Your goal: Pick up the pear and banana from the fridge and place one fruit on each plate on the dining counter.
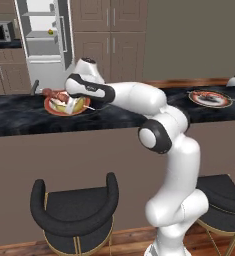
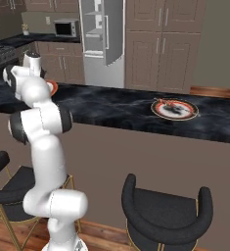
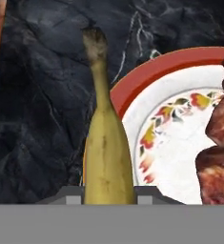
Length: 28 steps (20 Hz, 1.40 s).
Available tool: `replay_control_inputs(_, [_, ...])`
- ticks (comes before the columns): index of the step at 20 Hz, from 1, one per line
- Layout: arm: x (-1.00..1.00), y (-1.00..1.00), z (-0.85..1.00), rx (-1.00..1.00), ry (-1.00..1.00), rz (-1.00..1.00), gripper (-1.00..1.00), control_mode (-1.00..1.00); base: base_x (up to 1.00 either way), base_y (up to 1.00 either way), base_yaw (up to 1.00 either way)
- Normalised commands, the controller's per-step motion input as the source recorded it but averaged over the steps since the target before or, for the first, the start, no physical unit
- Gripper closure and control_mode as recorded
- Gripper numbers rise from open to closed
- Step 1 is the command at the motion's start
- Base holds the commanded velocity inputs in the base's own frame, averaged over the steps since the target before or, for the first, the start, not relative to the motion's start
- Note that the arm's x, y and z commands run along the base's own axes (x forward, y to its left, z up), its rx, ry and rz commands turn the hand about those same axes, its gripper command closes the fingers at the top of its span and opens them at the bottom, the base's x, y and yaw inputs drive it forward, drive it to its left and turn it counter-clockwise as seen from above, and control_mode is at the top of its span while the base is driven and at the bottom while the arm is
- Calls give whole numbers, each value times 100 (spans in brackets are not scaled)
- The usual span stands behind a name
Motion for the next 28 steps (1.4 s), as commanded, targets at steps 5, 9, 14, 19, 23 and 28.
replay_control_inputs(5, [45, 13, -1, 0, 0, 0, 100, -100, 0, 0, 0])
replay_control_inputs(9, [36, 4, 0, 0, 0, 0, 100, -100, 0, 0, 0])
replay_control_inputs(14, [19, 1, 0, 0, 0, 0, -100, -100, 0, 0, 0])
replay_control_inputs(19, [24, -10, 0, 0, 0, 0, -100, -100, 0, 0, 0])
replay_control_inputs(23, [25, -19, -1, 0, 0, 0, -100, -100, 0, 0, 0])
replay_control_inputs(28, [21, -23, 2, 2, -8, 0, -100, -100, 0, 0, 0])
